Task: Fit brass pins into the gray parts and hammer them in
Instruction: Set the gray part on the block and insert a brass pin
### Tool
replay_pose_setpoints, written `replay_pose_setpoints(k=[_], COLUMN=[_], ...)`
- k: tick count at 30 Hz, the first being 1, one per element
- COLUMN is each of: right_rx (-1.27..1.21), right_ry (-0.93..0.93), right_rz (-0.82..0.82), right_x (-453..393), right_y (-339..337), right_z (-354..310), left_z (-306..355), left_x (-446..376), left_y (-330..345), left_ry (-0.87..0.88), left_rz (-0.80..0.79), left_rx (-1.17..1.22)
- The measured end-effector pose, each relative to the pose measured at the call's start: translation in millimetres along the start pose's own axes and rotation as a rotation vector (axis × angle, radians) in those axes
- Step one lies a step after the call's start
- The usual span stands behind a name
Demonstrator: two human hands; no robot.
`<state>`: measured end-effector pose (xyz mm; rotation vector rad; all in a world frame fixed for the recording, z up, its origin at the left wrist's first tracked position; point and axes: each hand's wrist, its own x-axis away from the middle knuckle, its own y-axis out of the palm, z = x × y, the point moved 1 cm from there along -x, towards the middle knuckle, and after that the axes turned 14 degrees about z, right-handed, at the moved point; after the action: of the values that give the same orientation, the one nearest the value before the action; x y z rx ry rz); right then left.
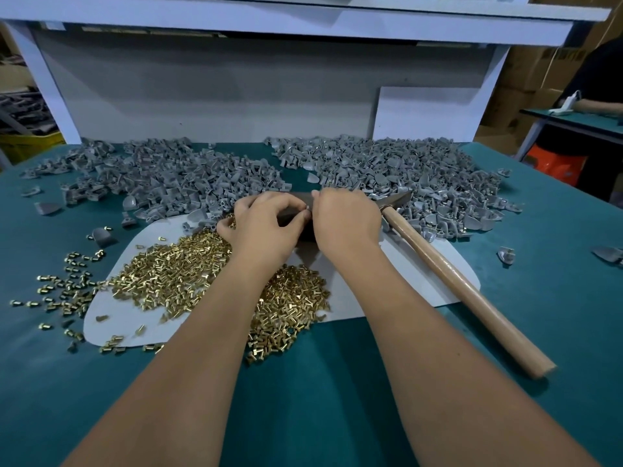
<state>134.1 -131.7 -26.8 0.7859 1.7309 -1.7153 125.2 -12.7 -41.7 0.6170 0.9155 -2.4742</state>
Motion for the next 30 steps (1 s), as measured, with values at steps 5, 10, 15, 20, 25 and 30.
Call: replay_pose_setpoints(k=[5, 10, 15, 20, 25, 30], right_rx=[-0.009, -0.146, -0.251, -0.239, -0.565, -0.432], right_ry=[-0.008, 0.062, 0.006, -0.138, -0.245, -0.361], right_rz=[0.052, 0.105, 0.066, 0.039, -0.429, -0.536], right_x=[10, 19, 23, 20, 35, 51], right_y=[-4, -19, -36, -48, -45, -33], right_z=[3, 6, 5, -12, -48, -66], left_z=[-1, -1, -2, -9, -20, -22], left_x=[-2, -4, -9, -16, -23, -23], left_y=[1, -3, -15, -29, -37, -34], left_ry=[0.015, -0.046, -0.152, -0.26, -0.308, -0.337], left_rz=[-0.008, -0.021, 0.015, 0.186, 0.323, 0.328], left_rx=[-0.015, 0.093, 0.282, 0.437, 0.553, 0.571])
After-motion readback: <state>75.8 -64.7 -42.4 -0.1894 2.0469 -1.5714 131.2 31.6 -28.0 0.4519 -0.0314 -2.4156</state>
